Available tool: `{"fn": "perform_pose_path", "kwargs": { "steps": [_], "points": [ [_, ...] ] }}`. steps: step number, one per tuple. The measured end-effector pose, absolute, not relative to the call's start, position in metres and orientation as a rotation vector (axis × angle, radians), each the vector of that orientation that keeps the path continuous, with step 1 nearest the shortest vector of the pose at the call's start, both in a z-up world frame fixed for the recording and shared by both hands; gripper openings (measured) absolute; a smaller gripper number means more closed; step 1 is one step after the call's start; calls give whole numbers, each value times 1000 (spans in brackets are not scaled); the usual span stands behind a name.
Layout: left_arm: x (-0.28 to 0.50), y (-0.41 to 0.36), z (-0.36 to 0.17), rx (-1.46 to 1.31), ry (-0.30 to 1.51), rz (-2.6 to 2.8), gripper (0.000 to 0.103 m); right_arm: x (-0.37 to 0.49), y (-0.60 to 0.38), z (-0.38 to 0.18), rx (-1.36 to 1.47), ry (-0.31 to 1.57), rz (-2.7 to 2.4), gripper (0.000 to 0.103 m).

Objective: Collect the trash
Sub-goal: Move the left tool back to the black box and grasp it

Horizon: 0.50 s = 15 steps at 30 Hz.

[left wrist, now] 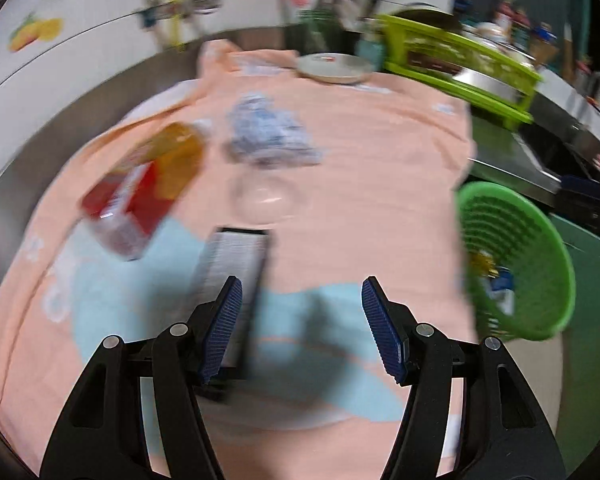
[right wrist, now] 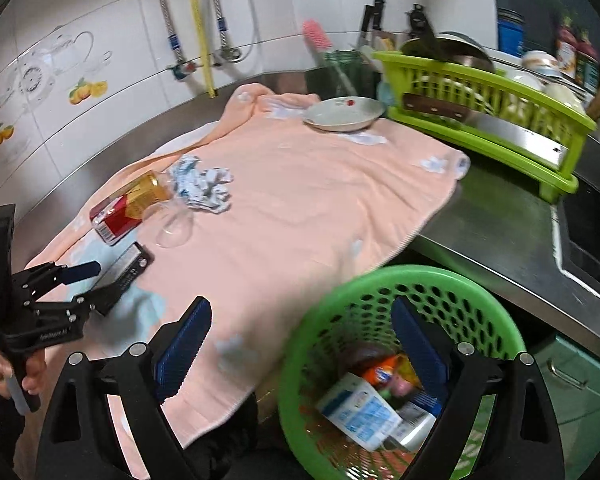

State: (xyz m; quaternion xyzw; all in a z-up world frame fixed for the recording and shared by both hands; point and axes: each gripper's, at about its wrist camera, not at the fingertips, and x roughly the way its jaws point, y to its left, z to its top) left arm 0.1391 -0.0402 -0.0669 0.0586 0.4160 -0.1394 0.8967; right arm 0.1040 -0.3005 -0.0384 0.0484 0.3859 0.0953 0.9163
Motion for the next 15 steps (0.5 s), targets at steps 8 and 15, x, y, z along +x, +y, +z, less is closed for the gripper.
{"fn": "perform_pose_path", "kwargs": {
  "steps": [8,15],
  "points": [
    [157,5,-83,84,898,-205,70,128,-253,-40,68,809,278,88],
    [167,5,-104,81,947,-223,70,152,-202,-38,32,820,348,88]
  ]
}}
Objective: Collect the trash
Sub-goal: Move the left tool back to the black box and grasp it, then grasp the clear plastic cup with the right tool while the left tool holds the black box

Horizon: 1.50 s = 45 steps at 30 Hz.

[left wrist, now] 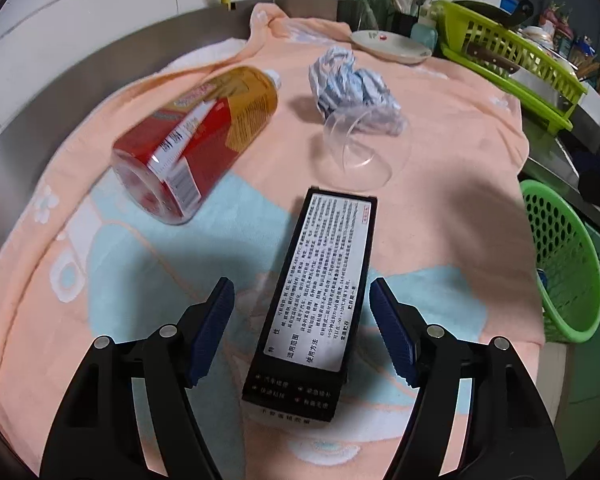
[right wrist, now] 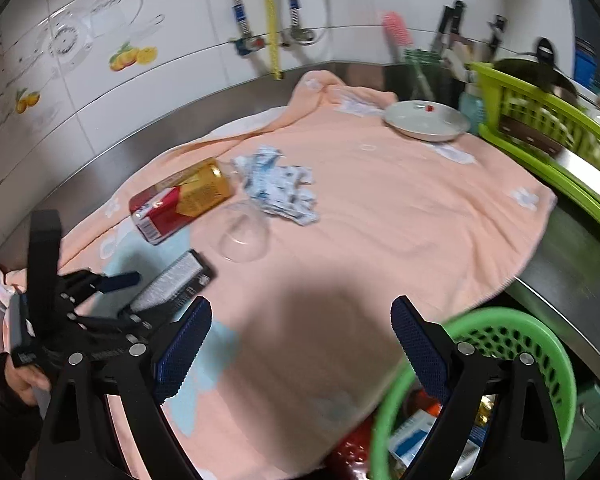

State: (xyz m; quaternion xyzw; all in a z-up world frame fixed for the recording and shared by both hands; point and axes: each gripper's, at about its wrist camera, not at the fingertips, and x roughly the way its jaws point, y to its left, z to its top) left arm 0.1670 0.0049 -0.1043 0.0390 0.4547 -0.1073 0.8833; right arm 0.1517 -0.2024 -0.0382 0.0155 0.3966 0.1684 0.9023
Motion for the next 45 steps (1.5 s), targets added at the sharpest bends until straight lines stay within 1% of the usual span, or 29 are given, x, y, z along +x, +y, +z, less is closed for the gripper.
{"fn": "perform_pose_path", "kwargs": {
  "steps": [3,5,7,9,19,26,27,36,45],
  "points": [
    [170,6,-113,71,965,-224,69,162,-184,-39,34,823,369,88],
    [171,7,-115,70,959,-223,63,169,-174,-40,36,827,378,88],
    [171,8,-114,74,948,-224,51,175,-165,-42,37,831,385,88],
    [171,13,-113,54,944,-231,44,181,-155,-46,36,840,393,88],
    [160,53,-100,-58,897,-189,44,207,-115,-62,35,859,409,88],
    [151,65,-93,-48,871,-182,44,234,-91,-73,16,869,360,88],
    [150,65,-93,-45,869,-181,44,239,-89,-75,15,876,354,87],
    [150,65,-94,-48,867,-192,44,249,-88,-88,-59,900,288,66],
    [149,64,-95,-43,870,-197,44,264,-95,-96,-34,914,296,67]
  ]
}}
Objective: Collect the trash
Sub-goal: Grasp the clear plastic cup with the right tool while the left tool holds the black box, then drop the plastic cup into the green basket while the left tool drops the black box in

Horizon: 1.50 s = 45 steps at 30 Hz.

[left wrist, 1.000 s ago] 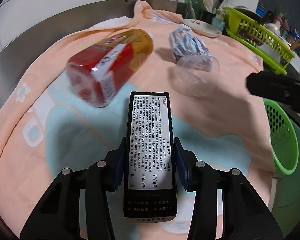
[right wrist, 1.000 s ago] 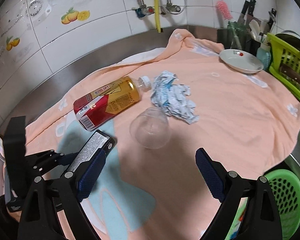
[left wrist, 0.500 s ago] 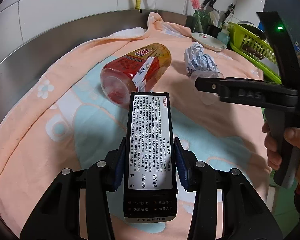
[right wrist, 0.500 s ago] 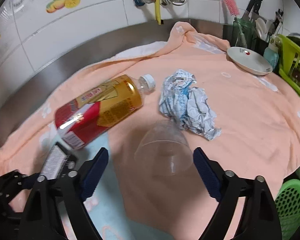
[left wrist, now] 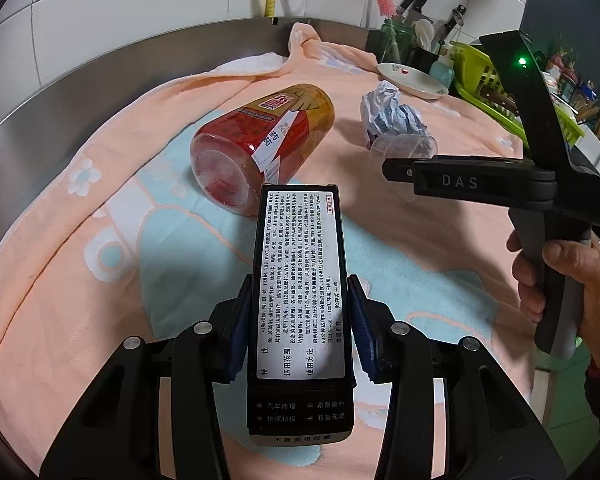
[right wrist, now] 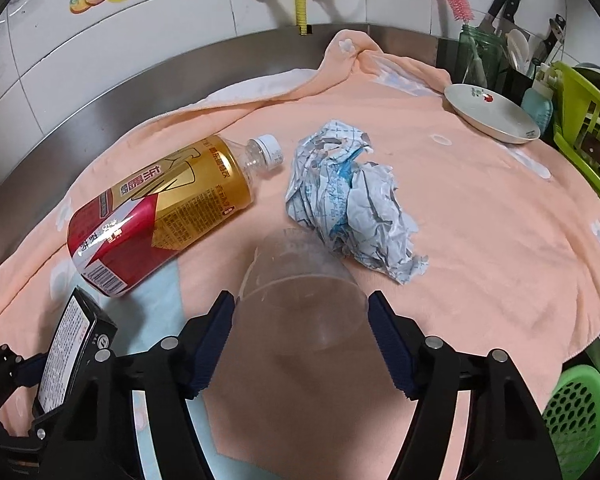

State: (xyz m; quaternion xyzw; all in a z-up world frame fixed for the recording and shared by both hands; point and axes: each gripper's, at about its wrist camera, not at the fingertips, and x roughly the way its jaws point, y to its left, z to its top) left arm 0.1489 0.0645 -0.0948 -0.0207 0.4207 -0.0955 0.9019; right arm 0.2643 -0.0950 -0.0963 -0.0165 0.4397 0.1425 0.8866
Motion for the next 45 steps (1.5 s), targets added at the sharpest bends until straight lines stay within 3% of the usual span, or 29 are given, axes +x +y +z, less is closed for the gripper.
{"fn": "perform_pose_path", "kwargs": {
  "steps": [5,7,20,40,42,45],
  "points": [
    [149,64,-95,-43,871,-200,44,267,-94,-99,-42,919,301,67],
    [149,64,-95,-46,871,-203,44,266,-93,-100,-47,916,302,60],
    [145,52,-87,-35,857,-228,44,214,-121,-78,-24,851,317,60],
    [118,-63,-60,68,819,-448,44,120,-332,-103,41,938,-54,60],
    [116,-74,-61,74,824,-470,44,119,-350,-106,70,946,-79,63],
    [112,-99,-62,97,831,-510,44,115,-372,-106,96,934,-111,76]
  ]
}}
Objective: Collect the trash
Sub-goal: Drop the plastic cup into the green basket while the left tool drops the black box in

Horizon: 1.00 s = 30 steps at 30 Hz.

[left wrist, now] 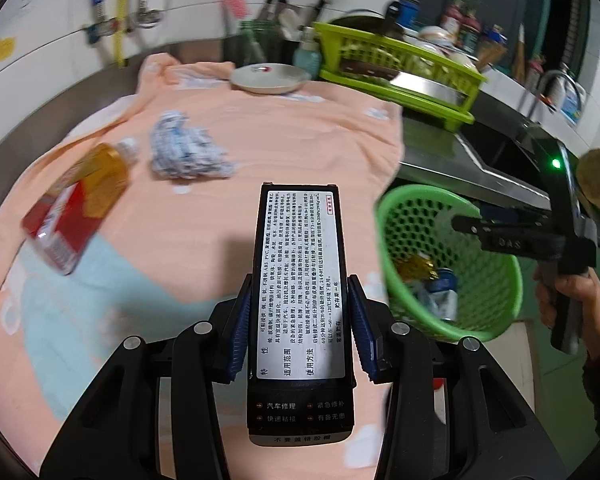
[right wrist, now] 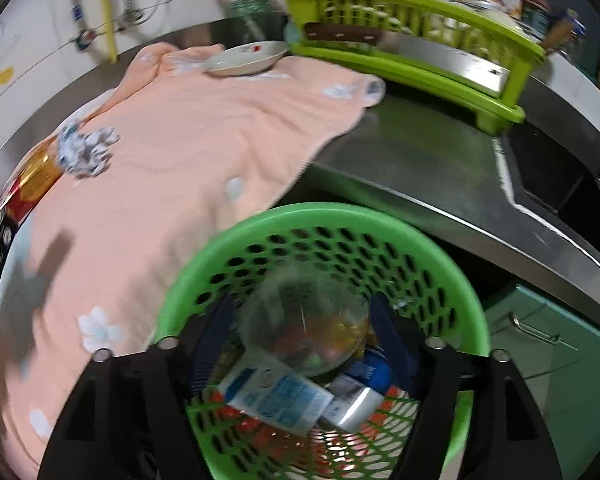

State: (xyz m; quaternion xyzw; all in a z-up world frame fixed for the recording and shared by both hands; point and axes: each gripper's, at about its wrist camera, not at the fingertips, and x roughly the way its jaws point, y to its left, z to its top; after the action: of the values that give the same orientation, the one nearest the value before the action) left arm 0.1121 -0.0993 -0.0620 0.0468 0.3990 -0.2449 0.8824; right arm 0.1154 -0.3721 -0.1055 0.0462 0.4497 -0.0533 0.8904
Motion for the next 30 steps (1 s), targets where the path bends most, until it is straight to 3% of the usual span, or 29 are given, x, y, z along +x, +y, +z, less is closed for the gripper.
{"fn": "perform_pose_path", "kwargs": {
  "steps": [16,26,30],
  "points": [
    [96,-224,-84,227,897,-687,44,64,-429,-61,133,798,-181,84],
    [91,-298,-108,262,935,-784,46,39,-452,-45,161,750,-209,84],
    [88,-309,-111,254,936,-803,62,35,-453,-43,163,743,-207,84]
  ]
}}
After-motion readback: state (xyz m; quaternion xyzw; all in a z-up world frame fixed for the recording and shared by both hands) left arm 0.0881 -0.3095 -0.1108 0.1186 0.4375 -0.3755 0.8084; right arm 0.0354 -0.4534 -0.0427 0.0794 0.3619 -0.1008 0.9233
